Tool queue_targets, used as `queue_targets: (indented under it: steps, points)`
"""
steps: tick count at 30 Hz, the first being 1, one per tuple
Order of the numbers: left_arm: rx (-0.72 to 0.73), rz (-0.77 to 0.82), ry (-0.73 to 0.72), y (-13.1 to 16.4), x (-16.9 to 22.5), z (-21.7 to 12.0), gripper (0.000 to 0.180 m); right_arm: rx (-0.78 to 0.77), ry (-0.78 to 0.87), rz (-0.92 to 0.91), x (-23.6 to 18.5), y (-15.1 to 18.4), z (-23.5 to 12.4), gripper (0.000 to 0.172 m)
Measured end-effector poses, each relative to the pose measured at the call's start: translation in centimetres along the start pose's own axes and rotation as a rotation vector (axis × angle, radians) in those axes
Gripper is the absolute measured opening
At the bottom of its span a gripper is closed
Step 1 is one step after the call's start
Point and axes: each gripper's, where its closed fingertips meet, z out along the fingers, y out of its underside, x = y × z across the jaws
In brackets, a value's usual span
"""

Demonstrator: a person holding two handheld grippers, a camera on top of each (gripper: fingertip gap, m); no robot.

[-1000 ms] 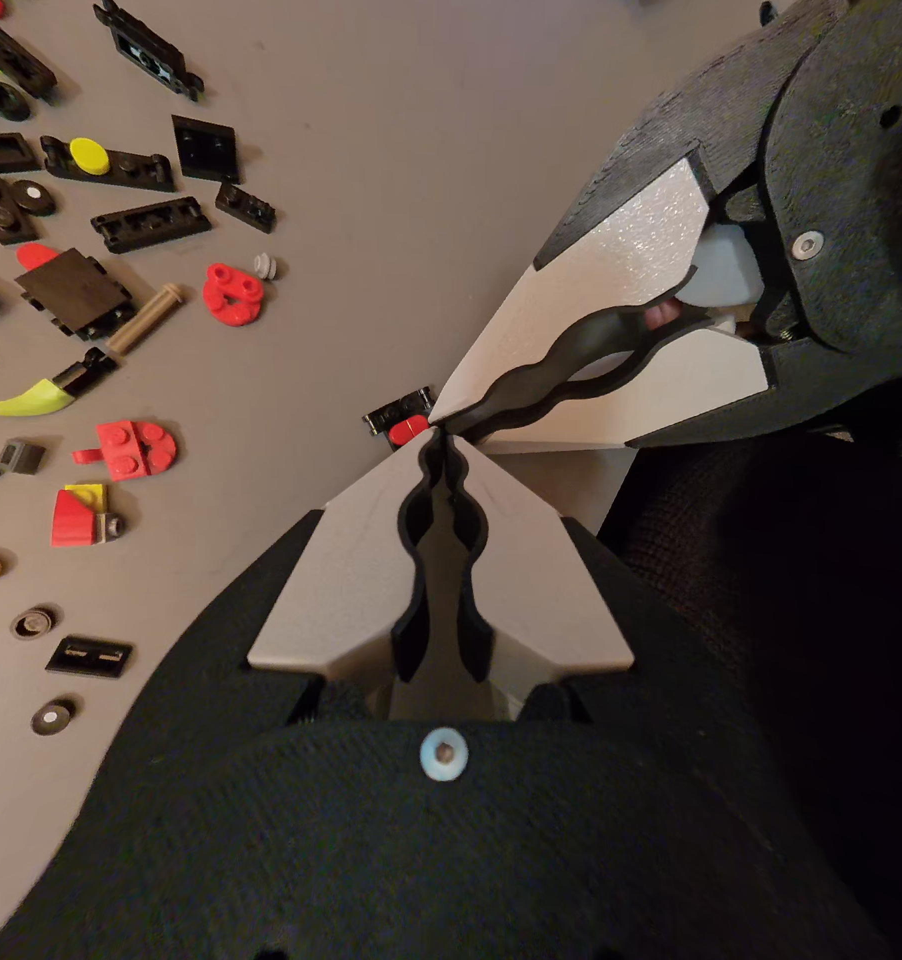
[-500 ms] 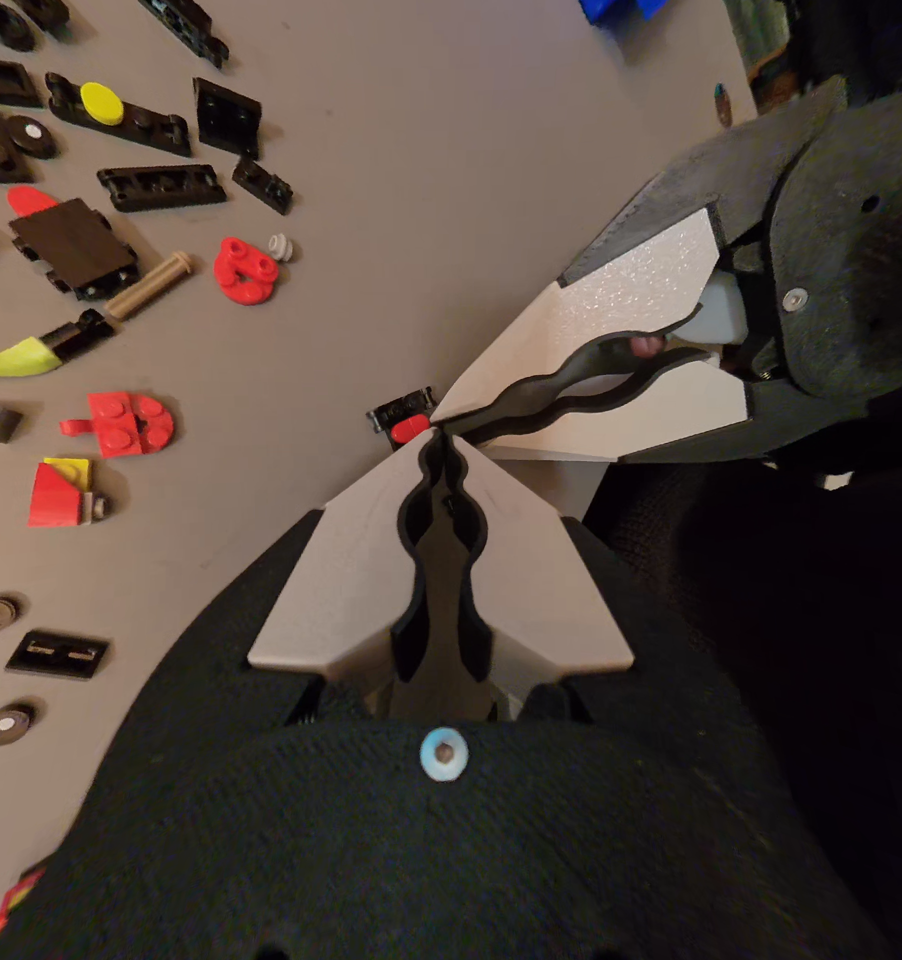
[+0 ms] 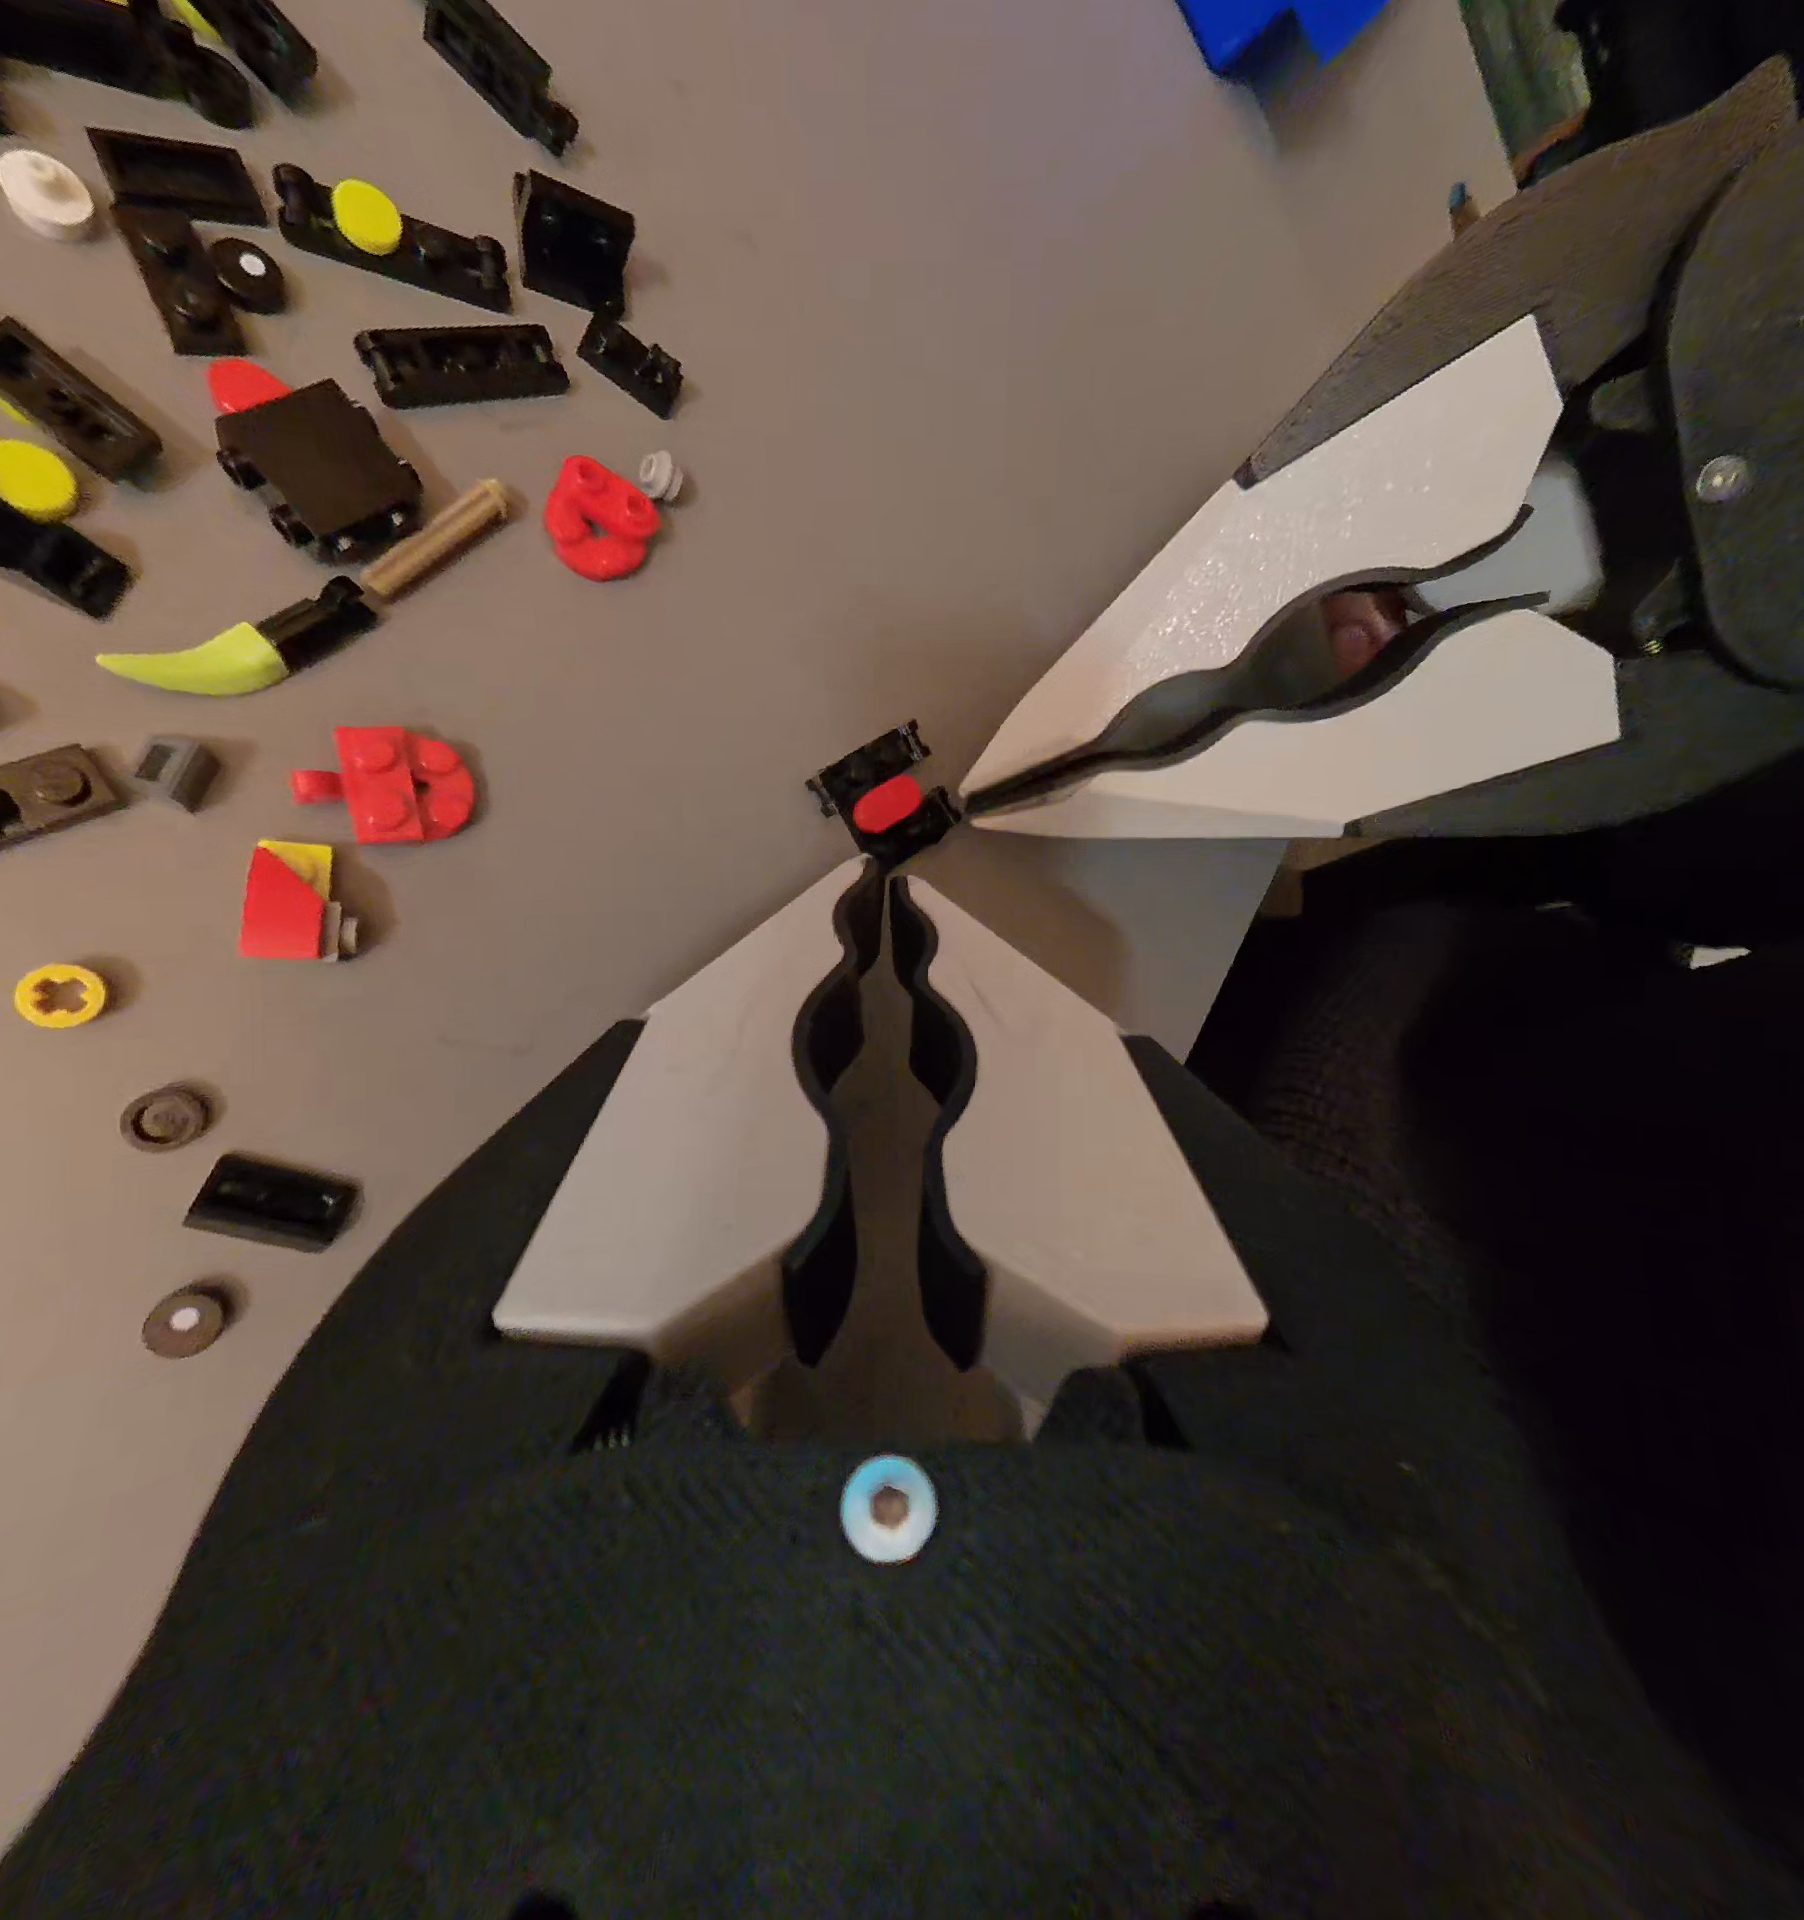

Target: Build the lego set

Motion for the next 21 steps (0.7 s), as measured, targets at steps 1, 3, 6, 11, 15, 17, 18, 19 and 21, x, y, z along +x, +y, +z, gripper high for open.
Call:
queue_targets:
  steps: [1,3,6,11,15,17,18,19,21]
  points:
    - [-0.005,0.006,0.0,0.09,0.09,0.2,0.0,-0.007,-0.004,0.007,-0.08,0.03,0.15,0.0]
    - [-0.01,0.009,0.001,0.2,0.22,0.45,0.0,-0.029,0.0,0.006,-0.07,0.34,0.39,0.0]
    - [0.0,0.013,-0.014,0.07,0.02,0.49,0.0,-0.036,0.001,0.002,0.01,0.38,0.5,0.0]
    - [-0.018,0.012,-0.02,0.36,-0.23,0.84,0.0,-0.047,-0.012,0.002,-0.02,0.45,0.7,0.0]
    - [-0.016,0.013,-0.019,0.29,-0.28,0.87,0.0,-0.057,-0.014,-0.002,0.0,0.43,0.73,0.0]
    - [-0.017,0.016,-0.02,0.29,-0.29,0.87,0.0,-0.066,-0.011,-0.008,0.0,0.44,0.73,0.0]
    - [-0.018,0.018,-0.021,0.29,-0.29,0.88,0.0,-0.073,-0.011,-0.009,0.0,0.44,0.73,0.0]
    - [-0.018,0.021,-0.023,0.27,-0.29,0.89,0.0,-0.081,-0.01,-0.009,-0.01,0.47,0.74,0.0]
    - [-0.02,0.025,-0.026,0.26,-0.3,0.91,0.0,-0.097,-0.011,-0.002,-0.02,0.49,0.74,0.0]
